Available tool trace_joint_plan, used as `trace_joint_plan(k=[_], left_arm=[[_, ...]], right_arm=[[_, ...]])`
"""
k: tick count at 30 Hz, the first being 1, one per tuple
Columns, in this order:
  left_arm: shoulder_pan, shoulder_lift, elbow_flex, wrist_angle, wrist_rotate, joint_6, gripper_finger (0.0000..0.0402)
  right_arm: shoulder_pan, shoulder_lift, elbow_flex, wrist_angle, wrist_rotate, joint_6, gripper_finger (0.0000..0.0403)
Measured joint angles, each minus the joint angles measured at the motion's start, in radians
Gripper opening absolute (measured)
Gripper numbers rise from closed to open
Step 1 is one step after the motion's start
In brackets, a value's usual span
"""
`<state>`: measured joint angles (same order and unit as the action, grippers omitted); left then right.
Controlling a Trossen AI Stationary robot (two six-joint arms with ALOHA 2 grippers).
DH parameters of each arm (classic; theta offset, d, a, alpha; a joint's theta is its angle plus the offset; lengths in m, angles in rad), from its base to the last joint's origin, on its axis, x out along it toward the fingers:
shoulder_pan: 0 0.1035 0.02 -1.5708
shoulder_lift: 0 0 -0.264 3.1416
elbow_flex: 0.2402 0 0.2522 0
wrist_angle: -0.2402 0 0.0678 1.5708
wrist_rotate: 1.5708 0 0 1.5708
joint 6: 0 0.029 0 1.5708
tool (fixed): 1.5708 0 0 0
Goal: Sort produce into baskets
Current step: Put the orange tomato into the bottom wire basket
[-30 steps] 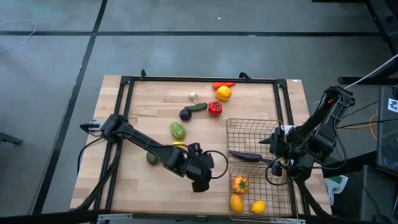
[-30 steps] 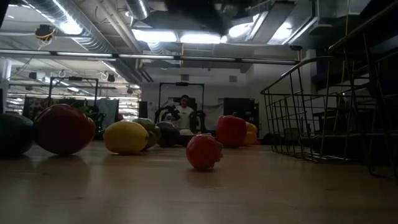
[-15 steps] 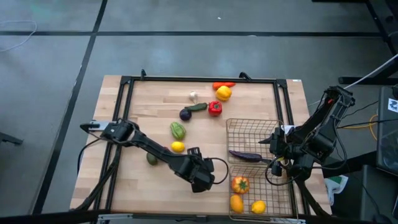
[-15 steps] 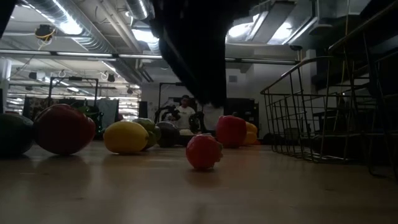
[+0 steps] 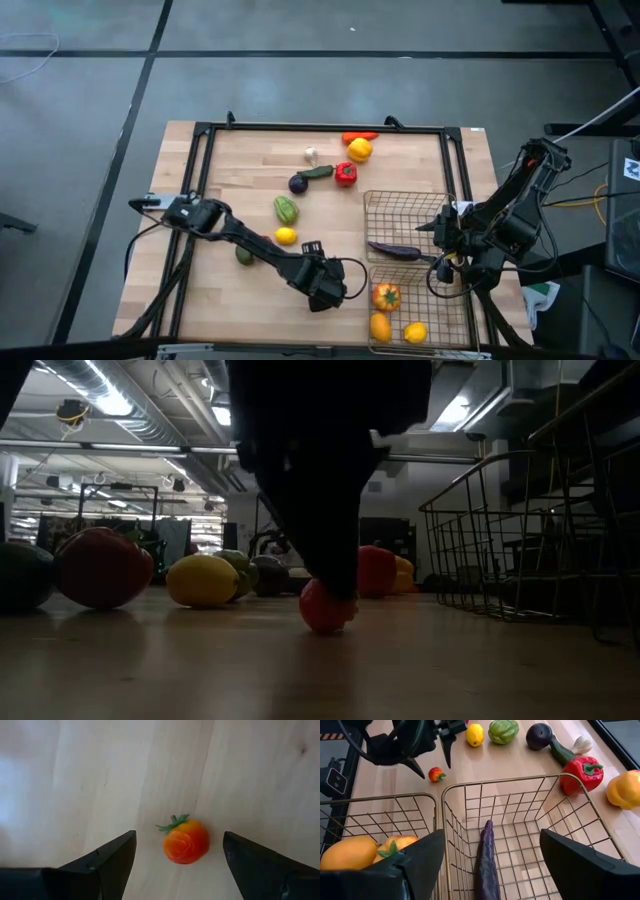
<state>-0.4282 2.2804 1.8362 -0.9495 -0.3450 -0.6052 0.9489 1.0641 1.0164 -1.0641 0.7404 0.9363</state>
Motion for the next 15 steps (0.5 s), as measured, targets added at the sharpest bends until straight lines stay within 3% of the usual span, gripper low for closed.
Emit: trace_joint_plan(k=[15], left_arm=[[0.006, 0.002, -0.061, 0.054, 0.011, -0.047, 0.0294]], right_arm=[[0.0, 0.0, 0.0, 0.0, 0.0, -0.001, 0.0325]])
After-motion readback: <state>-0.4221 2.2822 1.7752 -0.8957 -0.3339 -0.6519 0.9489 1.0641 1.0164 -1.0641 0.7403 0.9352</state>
